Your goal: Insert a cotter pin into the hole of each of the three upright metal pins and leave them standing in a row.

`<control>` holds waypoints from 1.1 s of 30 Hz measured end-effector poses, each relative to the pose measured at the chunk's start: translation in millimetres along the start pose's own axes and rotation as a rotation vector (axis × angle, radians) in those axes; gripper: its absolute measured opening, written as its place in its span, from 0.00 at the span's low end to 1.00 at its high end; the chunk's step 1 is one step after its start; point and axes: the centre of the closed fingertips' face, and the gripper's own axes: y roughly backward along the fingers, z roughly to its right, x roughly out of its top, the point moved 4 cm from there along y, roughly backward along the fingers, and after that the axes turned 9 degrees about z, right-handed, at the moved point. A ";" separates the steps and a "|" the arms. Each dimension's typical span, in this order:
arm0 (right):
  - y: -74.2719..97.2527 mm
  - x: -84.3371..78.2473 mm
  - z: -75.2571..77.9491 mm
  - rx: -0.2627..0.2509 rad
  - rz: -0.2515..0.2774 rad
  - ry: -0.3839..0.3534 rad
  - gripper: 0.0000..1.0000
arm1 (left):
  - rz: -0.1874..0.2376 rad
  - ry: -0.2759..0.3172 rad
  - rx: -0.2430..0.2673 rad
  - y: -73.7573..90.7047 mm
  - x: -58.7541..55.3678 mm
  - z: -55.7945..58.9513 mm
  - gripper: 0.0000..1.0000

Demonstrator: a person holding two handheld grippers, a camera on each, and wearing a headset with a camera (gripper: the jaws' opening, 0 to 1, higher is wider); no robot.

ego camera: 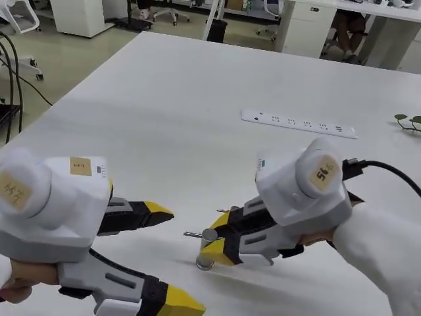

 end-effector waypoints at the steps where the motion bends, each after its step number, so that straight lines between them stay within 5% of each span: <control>1: 0.4 -0.3 -0.4 -0.002 0.002 0.002 0.08 | 0.004 0.000 0.004 1.0 0.3 -0.2 0.80; 9: 6.4 5.9 -15.4 -0.016 0.046 -0.024 0.07 | 0.036 0.019 0.052 4.7 3.3 -7.0 0.82; 15: 35.4 6.8 -39.8 0.001 0.098 -0.037 0.07 | 0.016 0.008 0.050 5.3 0.4 -7.2 0.82; 20: 66.8 -12.6 -47.0 -0.010 0.046 -0.016 0.07 | 0.014 0.010 0.048 3.0 0.5 -6.9 0.82; 25: 100.9 -34.4 -38.6 -0.038 0.027 -0.044 0.07 | 0.012 0.002 0.050 1.2 1.5 -7.5 0.82; 33: 138.7 -60.4 -1.3 -0.134 -0.008 -0.062 0.07 | 0.019 -0.022 0.048 1.8 7.8 -9.1 0.82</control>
